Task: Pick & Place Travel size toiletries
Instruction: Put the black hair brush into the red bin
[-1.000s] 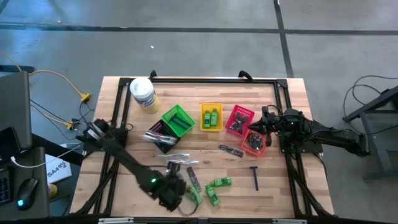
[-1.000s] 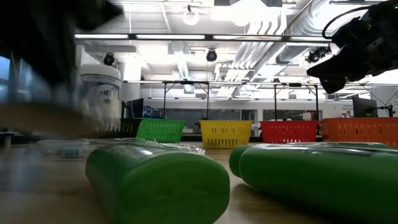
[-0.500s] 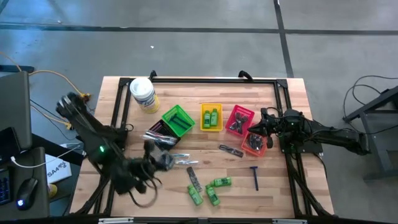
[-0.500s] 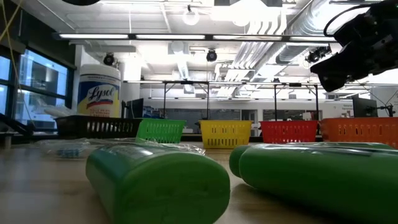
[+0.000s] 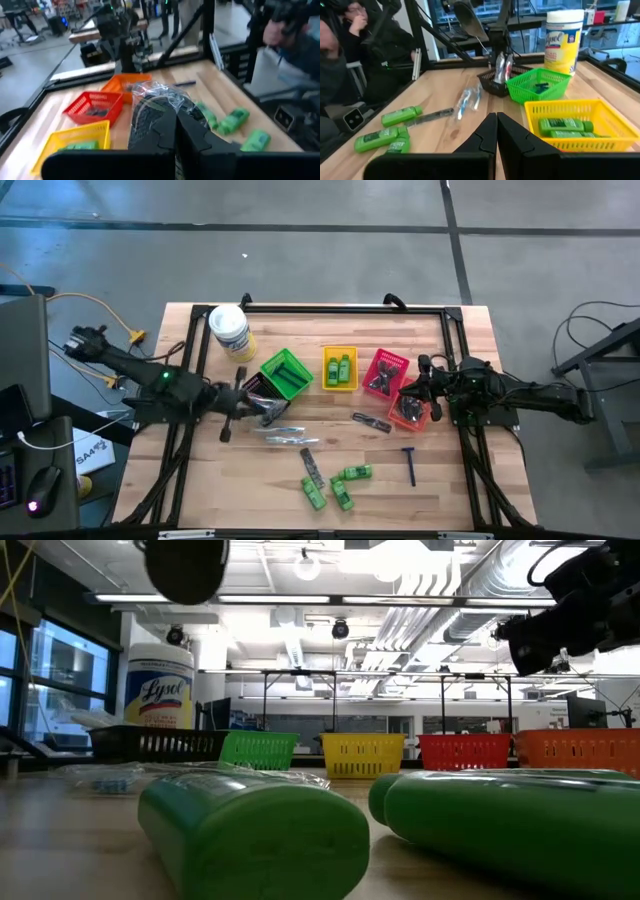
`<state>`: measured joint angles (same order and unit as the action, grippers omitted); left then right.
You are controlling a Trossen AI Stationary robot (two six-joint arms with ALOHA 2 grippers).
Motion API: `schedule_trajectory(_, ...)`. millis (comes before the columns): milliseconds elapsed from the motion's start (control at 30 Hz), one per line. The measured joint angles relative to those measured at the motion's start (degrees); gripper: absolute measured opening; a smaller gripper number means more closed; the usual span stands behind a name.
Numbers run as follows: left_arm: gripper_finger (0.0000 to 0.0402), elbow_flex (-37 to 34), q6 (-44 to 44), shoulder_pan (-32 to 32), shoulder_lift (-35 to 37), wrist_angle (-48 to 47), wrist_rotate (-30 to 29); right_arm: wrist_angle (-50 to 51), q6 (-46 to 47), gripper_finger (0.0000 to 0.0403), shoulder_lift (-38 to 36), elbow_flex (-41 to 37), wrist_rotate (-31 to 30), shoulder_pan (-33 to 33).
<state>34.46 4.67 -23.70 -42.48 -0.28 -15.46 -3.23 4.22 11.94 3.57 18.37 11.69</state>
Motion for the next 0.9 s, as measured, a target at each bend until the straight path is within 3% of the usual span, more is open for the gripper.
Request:
schedule_trajectory(133,0.0000,-1.3,-1.1,5.2,-3.1,5.6,7.0,-3.4,0.0,0.0003,0.0,0.0,0.0,-0.8)
schedule_trajectory(333,0.0000,2.5,-0.4,9.5,-14.7,13.4,14.0,-7.3,-2.9,0.0017,1.2,0.0,-0.5,-3.2)
schedule_trajectory(533,0.0000,11.3,0.5,12.3,-26.8,13.4,14.4,-11.0,-4.5,0.0119,4.6,0.0,-0.8,-6.6)
schedule_trajectory(700,0.0000,20.0,4.7,12.5,-34.9,13.0,21.4,-17.8,-5.9,0.0216,8.8,0.0,-2.4,-10.0)
schedule_trajectory(800,0.0000,25.6,5.4,13.8,-38.2,8.7,22.3,-23.7,-8.7,0.0252,11.8,0.0,-3.6,-11.8)
schedule_trajectory(900,0.0000,30.3,5.0,15.8,-41.3,7.2,24.4,-29.0,-11.9,0.0267,14.9,0.0,-10.4,-13.1)
